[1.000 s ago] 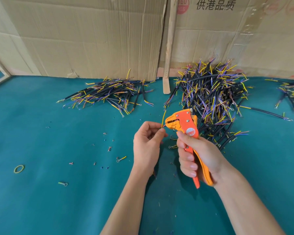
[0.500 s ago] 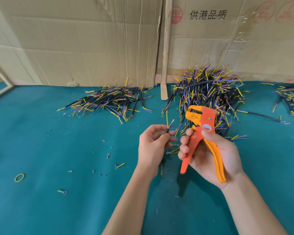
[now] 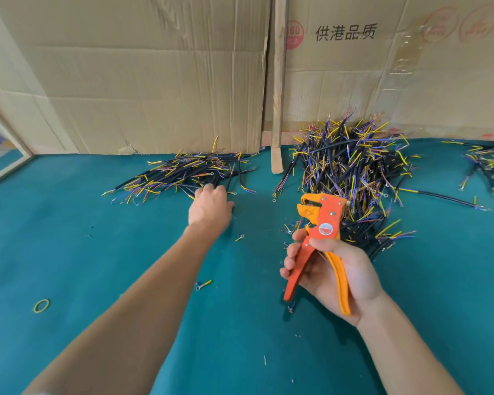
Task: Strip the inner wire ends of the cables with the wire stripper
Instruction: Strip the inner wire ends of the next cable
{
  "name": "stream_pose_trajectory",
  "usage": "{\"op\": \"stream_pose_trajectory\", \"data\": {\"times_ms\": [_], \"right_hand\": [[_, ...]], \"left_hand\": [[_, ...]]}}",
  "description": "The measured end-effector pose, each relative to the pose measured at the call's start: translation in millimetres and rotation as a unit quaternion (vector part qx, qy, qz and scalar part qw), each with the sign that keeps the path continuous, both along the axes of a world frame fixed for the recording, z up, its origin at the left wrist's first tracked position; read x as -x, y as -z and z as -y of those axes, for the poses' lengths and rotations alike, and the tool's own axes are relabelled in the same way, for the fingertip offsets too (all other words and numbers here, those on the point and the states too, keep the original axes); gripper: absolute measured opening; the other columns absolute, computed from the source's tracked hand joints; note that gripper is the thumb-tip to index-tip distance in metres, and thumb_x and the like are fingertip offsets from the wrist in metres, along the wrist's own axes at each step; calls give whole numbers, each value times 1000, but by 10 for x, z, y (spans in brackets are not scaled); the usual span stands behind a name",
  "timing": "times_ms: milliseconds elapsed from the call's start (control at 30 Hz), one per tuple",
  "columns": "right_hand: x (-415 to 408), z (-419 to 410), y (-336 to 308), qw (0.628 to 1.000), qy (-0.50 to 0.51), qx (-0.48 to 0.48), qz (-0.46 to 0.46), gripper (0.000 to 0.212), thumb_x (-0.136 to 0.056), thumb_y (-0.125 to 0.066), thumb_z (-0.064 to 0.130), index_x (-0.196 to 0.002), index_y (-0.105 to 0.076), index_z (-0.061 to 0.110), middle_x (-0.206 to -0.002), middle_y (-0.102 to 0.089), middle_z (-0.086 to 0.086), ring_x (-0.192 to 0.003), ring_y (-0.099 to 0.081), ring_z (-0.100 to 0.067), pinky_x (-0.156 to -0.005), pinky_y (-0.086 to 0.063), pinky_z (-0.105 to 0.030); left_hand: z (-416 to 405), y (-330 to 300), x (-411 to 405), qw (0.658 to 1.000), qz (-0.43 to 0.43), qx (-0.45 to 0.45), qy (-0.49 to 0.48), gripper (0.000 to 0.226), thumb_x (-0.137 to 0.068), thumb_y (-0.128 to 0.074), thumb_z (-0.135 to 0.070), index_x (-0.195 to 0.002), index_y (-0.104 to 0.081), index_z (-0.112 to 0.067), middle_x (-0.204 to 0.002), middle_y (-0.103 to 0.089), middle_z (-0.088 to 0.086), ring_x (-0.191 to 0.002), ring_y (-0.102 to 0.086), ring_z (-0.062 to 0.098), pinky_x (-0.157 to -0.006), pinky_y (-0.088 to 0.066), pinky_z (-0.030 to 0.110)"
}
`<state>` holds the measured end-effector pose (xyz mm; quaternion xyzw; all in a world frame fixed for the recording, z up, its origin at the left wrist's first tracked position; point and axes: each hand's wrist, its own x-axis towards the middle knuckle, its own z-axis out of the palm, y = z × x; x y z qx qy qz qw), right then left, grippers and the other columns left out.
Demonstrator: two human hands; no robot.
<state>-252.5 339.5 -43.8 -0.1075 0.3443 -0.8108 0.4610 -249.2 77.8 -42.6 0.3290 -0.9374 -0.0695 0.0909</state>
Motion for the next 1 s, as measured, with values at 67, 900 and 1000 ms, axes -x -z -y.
{"op": "stream_pose_trajectory", "data": {"times_ms": [67, 900, 1000], "right_hand": [[-18, 34, 21, 1000, 8, -26, -8, 34, -76, -68, 12, -107, -63, 1, -85, -60, -23, -72, -62, -35, -74, -58, -48], [-20, 70, 41, 991, 10, -82, -101, 47, -76, -68, 11, -122, -68, 0, -92, -70, -16, -71, -65, -35, -68, -58, -45], [10, 25, 15, 994, 11, -50, -96, 42, -74, -73, 11, -115, -72, 1, -103, -60, -23, -70, -65, -35, -69, -57, -45]], "left_hand": [[14, 15, 5, 1000, 1, 21, 13, 25, -100, -59, -20, -115, -61, -1, -120, -58, 18, -117, -54, 39, -90, -49, 48], [-1232, 226, -725, 772, -420, -477, 12, 14, -86, -73, -12, -76, -64, -15, -67, -62, 2, -57, -47, 13, -56, -40, 26], [-1242, 217, -758, 811, -360, -457, 66, 11, -80, -74, -14, -74, -65, -16, -59, -60, 4, -53, -49, 13, -53, -41, 25]]}}
